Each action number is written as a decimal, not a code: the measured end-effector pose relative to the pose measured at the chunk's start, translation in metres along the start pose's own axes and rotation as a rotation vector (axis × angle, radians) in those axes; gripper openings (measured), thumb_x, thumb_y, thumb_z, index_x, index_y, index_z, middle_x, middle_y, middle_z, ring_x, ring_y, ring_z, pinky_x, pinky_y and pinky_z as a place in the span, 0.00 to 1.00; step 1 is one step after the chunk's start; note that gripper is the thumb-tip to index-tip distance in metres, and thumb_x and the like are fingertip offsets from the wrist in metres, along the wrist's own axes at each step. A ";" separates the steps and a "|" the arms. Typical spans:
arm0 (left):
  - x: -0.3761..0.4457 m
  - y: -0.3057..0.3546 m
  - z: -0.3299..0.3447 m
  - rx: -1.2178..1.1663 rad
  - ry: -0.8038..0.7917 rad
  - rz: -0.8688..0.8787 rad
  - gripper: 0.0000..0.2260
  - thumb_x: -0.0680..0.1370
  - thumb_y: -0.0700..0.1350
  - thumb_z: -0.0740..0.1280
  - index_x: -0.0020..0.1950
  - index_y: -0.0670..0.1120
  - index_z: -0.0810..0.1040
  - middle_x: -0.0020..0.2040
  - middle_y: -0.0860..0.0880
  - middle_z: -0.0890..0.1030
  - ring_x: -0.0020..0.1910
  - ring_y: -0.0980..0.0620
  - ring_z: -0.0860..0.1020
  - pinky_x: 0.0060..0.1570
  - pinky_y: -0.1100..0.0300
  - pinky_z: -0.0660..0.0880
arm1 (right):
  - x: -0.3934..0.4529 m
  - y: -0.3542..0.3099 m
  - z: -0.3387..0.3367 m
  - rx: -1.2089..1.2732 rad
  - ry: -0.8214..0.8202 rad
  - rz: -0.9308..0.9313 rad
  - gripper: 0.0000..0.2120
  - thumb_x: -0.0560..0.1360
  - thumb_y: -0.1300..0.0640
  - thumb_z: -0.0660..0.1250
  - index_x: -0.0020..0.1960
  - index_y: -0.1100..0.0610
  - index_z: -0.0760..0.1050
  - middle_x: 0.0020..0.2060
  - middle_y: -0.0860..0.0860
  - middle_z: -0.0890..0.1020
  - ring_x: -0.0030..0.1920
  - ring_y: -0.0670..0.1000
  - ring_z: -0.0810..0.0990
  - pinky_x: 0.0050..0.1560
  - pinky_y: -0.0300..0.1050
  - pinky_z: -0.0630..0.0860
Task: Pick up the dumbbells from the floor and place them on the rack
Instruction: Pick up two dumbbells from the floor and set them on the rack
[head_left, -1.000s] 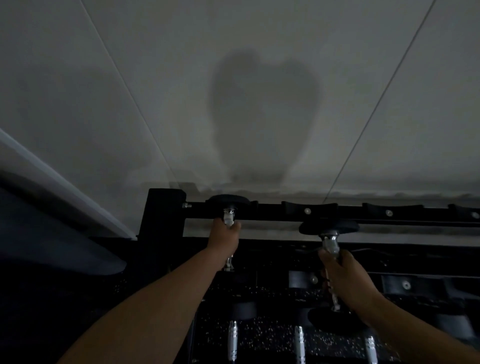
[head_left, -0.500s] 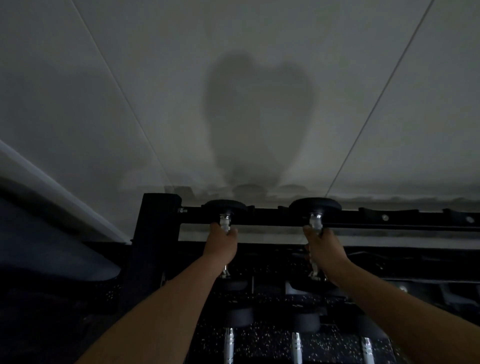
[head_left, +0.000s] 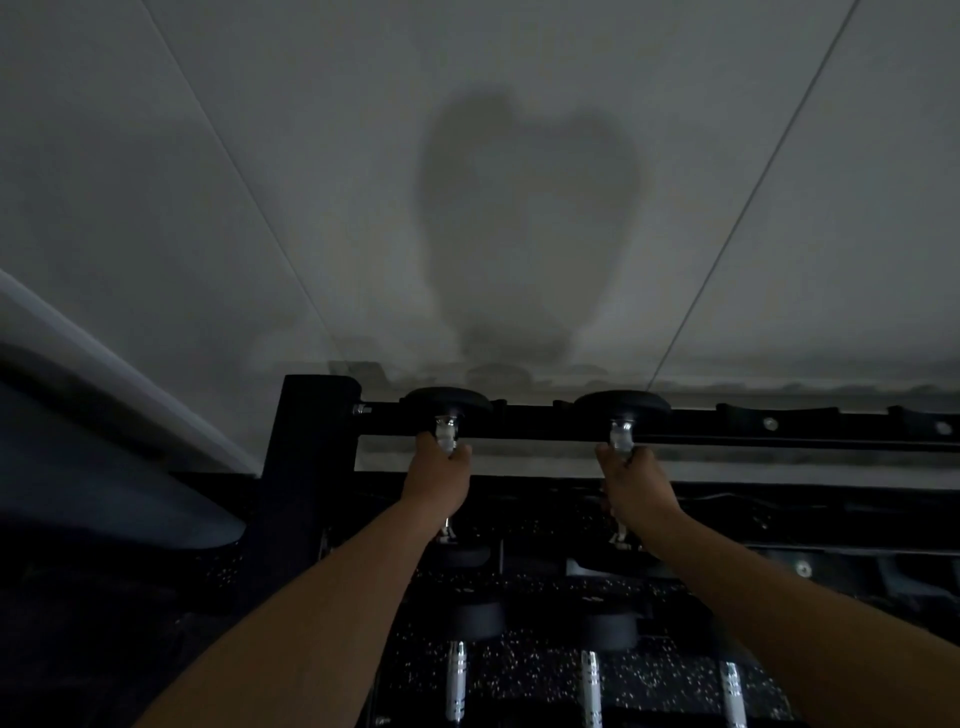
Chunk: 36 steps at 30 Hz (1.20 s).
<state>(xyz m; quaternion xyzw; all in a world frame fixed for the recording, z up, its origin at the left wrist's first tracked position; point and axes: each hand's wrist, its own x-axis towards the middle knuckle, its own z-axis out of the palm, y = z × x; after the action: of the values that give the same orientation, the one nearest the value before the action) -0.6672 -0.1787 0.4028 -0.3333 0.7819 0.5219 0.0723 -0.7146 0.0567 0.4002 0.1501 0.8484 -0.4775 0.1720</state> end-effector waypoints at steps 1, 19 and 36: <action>0.000 -0.001 0.000 0.000 -0.002 0.002 0.21 0.80 0.50 0.61 0.71 0.45 0.61 0.64 0.39 0.76 0.53 0.39 0.79 0.51 0.45 0.79 | 0.001 0.000 0.000 -0.010 -0.008 0.002 0.22 0.78 0.42 0.60 0.58 0.61 0.69 0.41 0.61 0.82 0.38 0.60 0.82 0.36 0.46 0.75; 0.002 -0.004 0.001 0.015 0.026 0.049 0.21 0.80 0.50 0.62 0.70 0.44 0.62 0.58 0.40 0.77 0.51 0.42 0.78 0.52 0.48 0.78 | 0.005 -0.007 -0.013 -0.219 -0.043 -0.080 0.20 0.80 0.44 0.59 0.57 0.62 0.67 0.38 0.55 0.76 0.34 0.52 0.74 0.31 0.44 0.64; -0.001 -0.001 0.001 0.037 0.032 0.028 0.20 0.80 0.50 0.62 0.68 0.44 0.62 0.55 0.40 0.78 0.50 0.40 0.79 0.51 0.47 0.78 | -0.009 0.001 -0.005 -0.097 -0.041 -0.024 0.19 0.80 0.44 0.60 0.54 0.60 0.66 0.35 0.56 0.78 0.31 0.54 0.78 0.28 0.44 0.71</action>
<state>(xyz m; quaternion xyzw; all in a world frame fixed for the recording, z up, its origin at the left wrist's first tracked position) -0.6664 -0.1774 0.4022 -0.3293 0.7970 0.5030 0.0583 -0.7066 0.0607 0.4059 0.1217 0.8687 -0.4406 0.1908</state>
